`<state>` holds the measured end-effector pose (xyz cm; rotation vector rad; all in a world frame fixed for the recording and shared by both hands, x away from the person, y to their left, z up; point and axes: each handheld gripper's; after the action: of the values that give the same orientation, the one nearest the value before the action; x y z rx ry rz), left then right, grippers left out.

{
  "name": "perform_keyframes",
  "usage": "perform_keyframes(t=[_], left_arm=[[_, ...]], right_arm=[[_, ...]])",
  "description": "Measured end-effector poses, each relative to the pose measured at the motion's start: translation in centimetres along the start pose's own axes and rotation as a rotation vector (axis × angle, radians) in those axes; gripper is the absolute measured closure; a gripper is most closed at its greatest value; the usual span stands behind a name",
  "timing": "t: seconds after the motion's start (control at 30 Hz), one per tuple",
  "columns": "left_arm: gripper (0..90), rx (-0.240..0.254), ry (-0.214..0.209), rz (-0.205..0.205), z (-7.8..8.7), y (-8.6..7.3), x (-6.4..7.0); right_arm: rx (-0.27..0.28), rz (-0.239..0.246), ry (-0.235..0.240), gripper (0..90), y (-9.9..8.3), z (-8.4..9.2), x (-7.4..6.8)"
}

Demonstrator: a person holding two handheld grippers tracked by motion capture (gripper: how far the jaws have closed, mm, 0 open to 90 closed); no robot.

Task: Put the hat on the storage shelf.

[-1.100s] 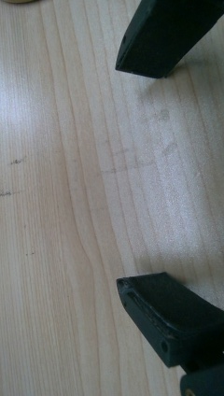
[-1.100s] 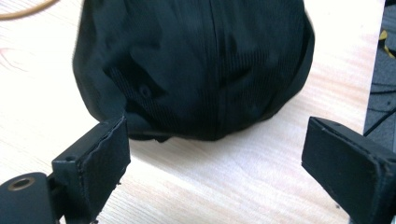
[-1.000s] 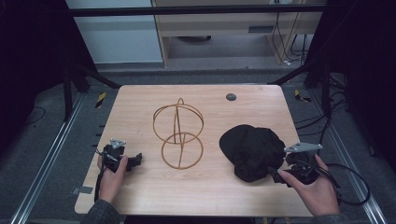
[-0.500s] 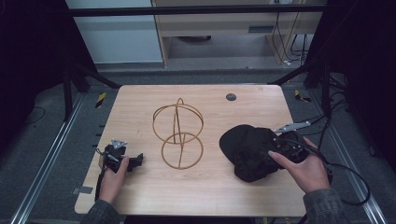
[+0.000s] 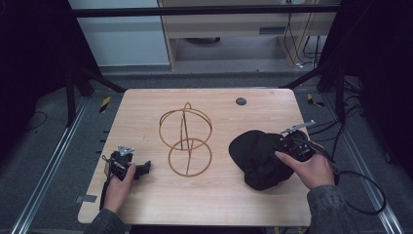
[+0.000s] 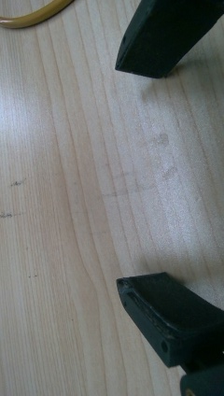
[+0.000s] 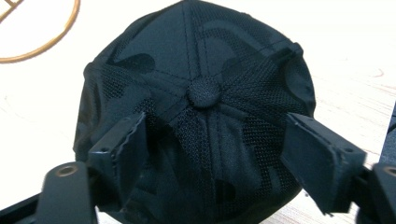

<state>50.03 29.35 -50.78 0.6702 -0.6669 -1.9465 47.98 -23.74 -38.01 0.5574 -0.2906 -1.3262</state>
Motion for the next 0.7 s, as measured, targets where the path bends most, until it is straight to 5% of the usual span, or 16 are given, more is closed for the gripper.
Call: perform_keyframes(t=[0.4, 0.7], left_arm=[[0.0, 0.001, -0.003, -0.005, 0.0, 0.0, 0.1], [0.0, 0.001, -0.004, -0.007, 0.0, 0.0, 0.1]], right_arm=[[-0.035, -0.002, 0.021, 46.2, 0.2, -0.8, 0.2], [-0.050, 0.002, 0.044, 72.6, 0.3, -1.2, 0.4]])
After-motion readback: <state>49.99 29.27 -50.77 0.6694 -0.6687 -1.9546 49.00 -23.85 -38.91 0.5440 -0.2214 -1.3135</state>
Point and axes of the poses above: each handheld gripper's, and its own axes: z roughly backward along the jaws, y roughly out of its top, x roughly to its right, and after that the axes turned 13 degrees about -z, right-handed
